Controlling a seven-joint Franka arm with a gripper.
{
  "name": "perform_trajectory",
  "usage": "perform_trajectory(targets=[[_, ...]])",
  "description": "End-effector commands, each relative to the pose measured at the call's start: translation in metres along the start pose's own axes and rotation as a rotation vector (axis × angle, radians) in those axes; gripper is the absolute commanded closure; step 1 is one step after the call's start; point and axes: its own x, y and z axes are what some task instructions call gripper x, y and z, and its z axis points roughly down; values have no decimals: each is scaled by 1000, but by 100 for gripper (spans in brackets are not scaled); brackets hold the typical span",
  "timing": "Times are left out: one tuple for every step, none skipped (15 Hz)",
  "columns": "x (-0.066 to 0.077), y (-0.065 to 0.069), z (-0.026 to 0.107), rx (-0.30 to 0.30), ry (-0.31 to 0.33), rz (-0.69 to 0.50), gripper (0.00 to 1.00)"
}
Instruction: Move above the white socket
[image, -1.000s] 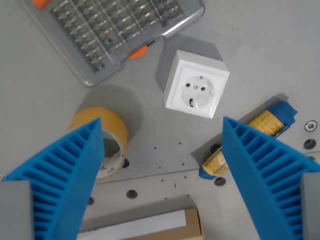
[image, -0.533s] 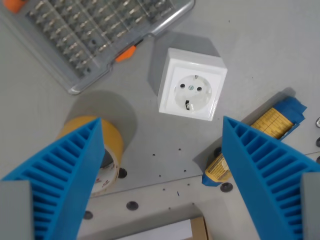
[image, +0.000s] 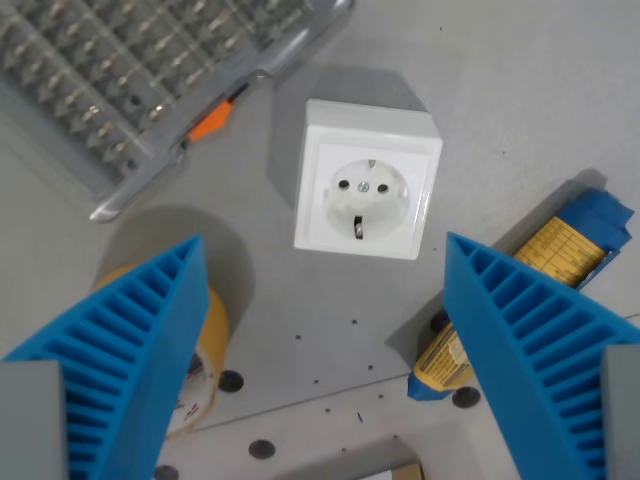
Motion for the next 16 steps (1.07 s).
perform_trajectory(targets=[[-6,8,18,14,94,128,0],[-7,9,23,15,96,130,0],[-7,11,28,16,94,134,0],[-8,12,33,17,91,139,0],[-8,13,38,18,91,142,0],[-9,15,42,19,91,146,0],[-9,16,46,20,89,147,0],[-9,17,49,21,88,150,0],[-10,18,52,23,88,152,0],[-10,18,55,24,86,153,0],[-10,19,57,26,86,152,0],[-11,20,60,28,87,149,0],[-11,21,62,29,88,149,0],[-12,22,63,31,91,149,0],[-13,22,65,33,96,148,0],[-13,23,66,34,99,147,0]])
